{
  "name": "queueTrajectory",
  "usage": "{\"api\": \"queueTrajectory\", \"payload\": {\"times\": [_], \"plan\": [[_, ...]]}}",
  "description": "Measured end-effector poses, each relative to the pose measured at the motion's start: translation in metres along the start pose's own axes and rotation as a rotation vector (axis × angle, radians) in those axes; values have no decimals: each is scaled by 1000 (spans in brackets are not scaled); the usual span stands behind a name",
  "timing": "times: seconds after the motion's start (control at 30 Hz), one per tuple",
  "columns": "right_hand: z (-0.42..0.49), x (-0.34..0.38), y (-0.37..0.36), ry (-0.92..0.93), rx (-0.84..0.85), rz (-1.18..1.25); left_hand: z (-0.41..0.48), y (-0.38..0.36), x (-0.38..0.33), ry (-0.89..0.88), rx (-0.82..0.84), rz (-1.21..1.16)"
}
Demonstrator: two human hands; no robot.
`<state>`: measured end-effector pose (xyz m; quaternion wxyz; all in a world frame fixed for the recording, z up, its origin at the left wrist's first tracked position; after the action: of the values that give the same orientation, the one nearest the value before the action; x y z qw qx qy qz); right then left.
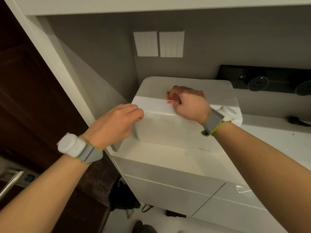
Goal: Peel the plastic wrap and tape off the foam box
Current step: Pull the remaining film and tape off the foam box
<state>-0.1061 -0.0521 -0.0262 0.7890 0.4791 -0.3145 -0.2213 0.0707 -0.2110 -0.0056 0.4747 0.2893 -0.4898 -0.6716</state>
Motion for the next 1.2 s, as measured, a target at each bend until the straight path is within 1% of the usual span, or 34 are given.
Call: {"api": "queueTrajectory", "payload": {"times": [0.27, 0.37, 0.43, 0.5, 0.53, 0.57, 0.6, 0.63, 0.67, 0.7, 0.73, 0.77, 0.8, 0.87, 0.93, 1.1, 1.2], "plan": [[-1, 1, 1, -9, -6, -30, -11, 6, -14, 22, 42, -103], [-4, 6, 6, 6, -11, -62, -8, 16, -17, 45, 15, -255], [-8, 11, 8, -5, 13, -120, -4, 21, -18, 102, -1, -356], [-18, 19, 13, -5, -14, -132, 0, 23, -20, 159, 9, -502], [-27, 26, 16, 27, -58, -42, 2, 23, -21, 179, 27, -594], [-41, 34, 17, 68, -103, 136, 4, 22, -23, 186, 48, -678], [-57, 43, 16, 90, -124, 384, 5, 20, -23, 186, 65, -746], [-75, 49, 12, 63, -98, 661, 7, 16, -25, 182, 87, -797], [-97, 51, 5, -7, -21, 923, 11, 8, -29, 182, 113, -830], [-111, 61, -7, -66, 76, 1135, 8, 6, -26, 205, 120, -831], [-132, 58, -20, -159, 127, 1234, 13, -6, -31, 211, 145, -845], [-152, 51, -32, -253, 148, 1279, 18, -20, -38, 225, 170, -852], [-164, 52, -45, -332, 163, 1312, 15, -27, -39, 260, 181, -832], [-197, 34, -62, -515, 115, 1309, 21, -51, -53, 284, 225, -810], [-224, 20, -72, -649, 62, 1301, 26, -69, -67, 302, 246, -789], [-273, -6, -79, -884, -67, 1304, 42, -109, -103, 335, 236, -870], [-291, -20, -81, -1002, -168, 1277, 49, -133, -119, 427, 203, -984]]}}
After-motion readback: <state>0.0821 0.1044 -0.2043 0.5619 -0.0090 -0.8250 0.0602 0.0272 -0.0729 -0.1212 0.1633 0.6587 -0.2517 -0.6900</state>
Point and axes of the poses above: each hand's wrist, its own z-axis towards the middle knuckle, its own y-axis out of the back of the hand, x = y × z, the point moved 4 cm from there along z, towards the middle knuckle, and after that the axes turned 4 degrees about -y, right-handed, at the moved point
